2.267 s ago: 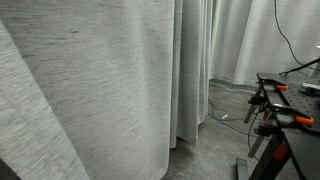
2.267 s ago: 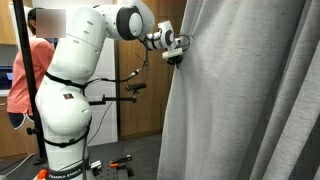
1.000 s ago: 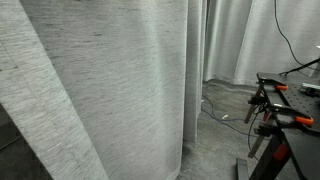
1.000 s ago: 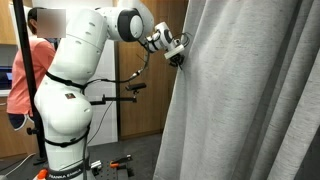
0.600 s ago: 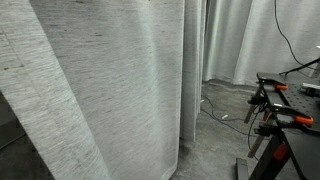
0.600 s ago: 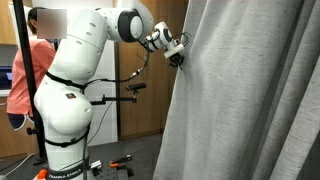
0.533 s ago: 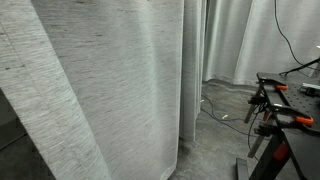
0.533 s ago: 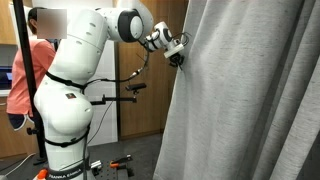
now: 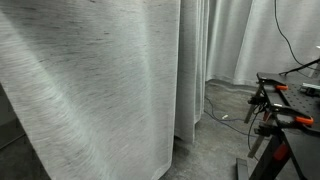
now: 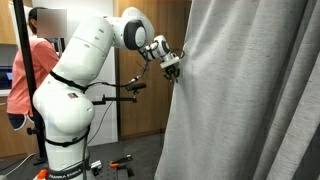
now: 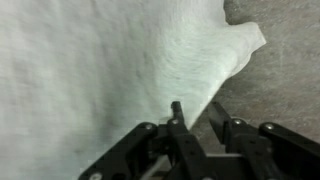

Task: Close the curtain

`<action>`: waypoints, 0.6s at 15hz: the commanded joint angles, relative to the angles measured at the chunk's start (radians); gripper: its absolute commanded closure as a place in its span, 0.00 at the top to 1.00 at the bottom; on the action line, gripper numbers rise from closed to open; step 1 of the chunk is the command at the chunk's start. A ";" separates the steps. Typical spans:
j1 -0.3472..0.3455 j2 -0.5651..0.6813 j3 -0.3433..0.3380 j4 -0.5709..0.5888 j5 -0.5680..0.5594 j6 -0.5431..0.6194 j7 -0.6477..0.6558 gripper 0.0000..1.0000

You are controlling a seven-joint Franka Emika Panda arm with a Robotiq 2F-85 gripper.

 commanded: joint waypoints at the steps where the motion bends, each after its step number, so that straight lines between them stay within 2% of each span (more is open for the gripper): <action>1: 0.047 0.142 -0.006 0.065 0.019 -0.038 -0.023 0.66; 5: 0.076 0.222 -0.016 0.096 0.039 -0.052 -0.035 0.96; 6: 0.078 0.231 -0.015 0.102 0.051 -0.060 -0.037 0.99; 9: 0.091 0.245 -0.025 0.123 0.071 -0.123 -0.040 1.00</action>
